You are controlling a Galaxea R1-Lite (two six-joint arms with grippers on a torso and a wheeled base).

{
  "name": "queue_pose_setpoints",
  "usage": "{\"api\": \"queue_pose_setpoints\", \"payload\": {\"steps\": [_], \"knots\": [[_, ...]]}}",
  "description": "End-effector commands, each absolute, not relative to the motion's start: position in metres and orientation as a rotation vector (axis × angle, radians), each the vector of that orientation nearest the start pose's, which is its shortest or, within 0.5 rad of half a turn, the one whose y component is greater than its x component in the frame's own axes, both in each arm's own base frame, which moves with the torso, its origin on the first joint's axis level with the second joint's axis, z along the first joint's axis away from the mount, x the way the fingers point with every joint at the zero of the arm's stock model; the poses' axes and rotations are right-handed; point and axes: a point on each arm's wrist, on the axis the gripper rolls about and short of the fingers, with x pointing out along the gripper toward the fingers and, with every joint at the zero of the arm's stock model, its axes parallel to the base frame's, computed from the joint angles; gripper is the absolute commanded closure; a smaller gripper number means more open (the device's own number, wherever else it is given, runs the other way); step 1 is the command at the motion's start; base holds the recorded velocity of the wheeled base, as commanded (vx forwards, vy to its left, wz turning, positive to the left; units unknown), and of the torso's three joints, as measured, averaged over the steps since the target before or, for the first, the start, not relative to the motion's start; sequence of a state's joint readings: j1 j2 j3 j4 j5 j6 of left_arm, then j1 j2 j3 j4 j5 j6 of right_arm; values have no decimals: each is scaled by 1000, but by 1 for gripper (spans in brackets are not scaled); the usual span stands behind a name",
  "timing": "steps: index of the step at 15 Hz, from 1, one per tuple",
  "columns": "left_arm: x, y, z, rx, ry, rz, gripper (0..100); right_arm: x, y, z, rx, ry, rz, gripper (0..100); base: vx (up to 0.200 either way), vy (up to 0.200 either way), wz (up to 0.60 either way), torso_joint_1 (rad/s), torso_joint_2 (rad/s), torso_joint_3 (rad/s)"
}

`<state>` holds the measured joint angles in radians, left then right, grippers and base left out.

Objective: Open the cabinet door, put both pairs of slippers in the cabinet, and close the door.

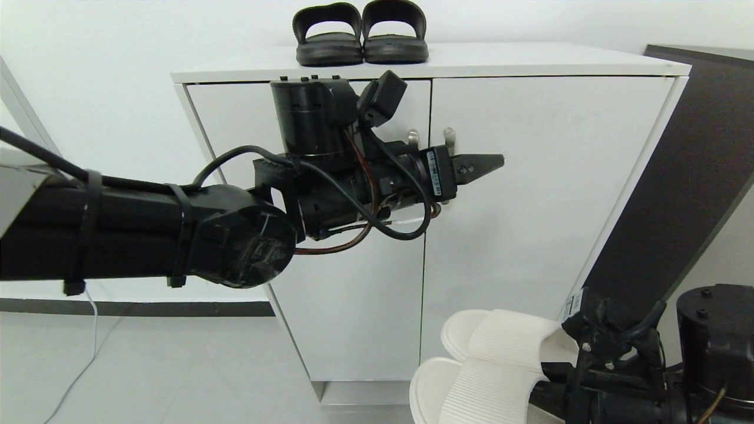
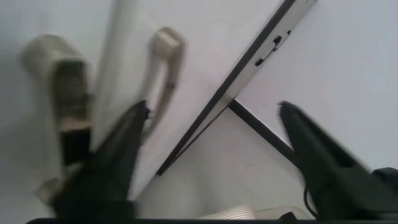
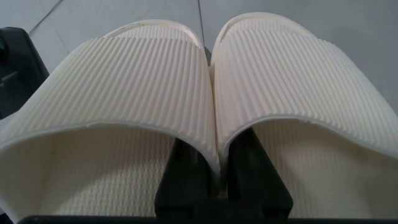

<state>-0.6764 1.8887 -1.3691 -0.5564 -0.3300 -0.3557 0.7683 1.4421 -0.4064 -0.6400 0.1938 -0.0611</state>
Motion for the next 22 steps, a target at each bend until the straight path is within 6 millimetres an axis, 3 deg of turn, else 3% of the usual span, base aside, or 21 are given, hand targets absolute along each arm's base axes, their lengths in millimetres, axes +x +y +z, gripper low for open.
{"api": "queue_pose_setpoints", "payload": {"steps": [1, 8, 14, 18, 22], "knots": [[295, -246, 267, -331, 145, -1002, 100, 147, 149, 145, -174, 370, 964, 100, 0, 0, 0, 0, 0, 0], [245, -229, 270, -328, 155, -1058, 100, 127, 139, 145, -172, 346, 1160, 100, 0, 0, 0, 0, 0, 0], [214, -206, 276, -335, 131, -1071, 100, 127, 138, 140, -204, 350, 1169, 100, 0, 0, 0, 0, 0, 0], [240, -195, 275, -376, 134, -992, 100, 127, 139, 139, -209, 355, 1168, 100, 0, 0, 0, 0, 0, 0], [270, -213, 274, -432, 97, -999, 100, 128, 140, 137, -210, 362, 1167, 100, 0, 0, 0, 0, 0, 0]]}}
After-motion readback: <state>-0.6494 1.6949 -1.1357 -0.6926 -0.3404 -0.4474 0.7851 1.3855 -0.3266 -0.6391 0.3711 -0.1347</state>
